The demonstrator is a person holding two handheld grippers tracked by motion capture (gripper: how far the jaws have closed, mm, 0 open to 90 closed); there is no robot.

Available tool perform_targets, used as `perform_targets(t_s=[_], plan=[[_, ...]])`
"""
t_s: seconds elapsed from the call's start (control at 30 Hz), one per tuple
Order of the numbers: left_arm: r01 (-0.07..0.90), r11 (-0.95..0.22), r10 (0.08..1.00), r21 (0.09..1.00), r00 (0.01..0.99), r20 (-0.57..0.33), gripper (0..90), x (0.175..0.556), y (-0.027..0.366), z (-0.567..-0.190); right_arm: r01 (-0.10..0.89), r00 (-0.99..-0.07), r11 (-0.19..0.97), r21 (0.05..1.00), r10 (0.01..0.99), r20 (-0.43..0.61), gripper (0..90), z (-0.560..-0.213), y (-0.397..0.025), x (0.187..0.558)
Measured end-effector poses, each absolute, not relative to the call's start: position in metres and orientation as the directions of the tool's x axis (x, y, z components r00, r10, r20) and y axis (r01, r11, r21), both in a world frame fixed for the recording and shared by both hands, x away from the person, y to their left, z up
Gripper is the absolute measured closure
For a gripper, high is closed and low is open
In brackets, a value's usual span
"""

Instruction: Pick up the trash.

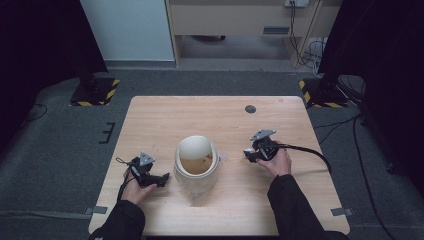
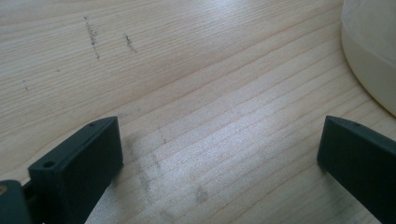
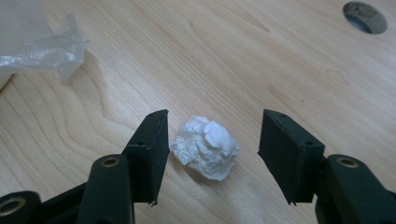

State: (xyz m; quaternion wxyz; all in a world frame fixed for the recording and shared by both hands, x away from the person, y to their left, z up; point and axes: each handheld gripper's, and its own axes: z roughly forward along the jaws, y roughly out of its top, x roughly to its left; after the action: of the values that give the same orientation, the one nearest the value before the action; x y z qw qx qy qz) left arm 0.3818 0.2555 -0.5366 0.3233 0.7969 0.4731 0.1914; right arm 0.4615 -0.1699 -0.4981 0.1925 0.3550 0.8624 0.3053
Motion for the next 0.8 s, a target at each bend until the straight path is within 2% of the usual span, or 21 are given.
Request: perform_targets(t_s=[0.33,0.8], plan=[[0.630,-0.344,0.878,0.696,0.479,-0.001,0.0,0.382,0.256,-0.537,0.518,-0.684,0.582,0.627,0.722,-0.104,44.8,-0.509,-0.164,0.464],[0.630,-0.344,0.878,0.696,0.479,-0.001,0.0,0.382,0.256,-0.537,0.543,-0.689,0.589,0.598,0.720,-0.084,58.0,-0.516,-0.159,0.465]])
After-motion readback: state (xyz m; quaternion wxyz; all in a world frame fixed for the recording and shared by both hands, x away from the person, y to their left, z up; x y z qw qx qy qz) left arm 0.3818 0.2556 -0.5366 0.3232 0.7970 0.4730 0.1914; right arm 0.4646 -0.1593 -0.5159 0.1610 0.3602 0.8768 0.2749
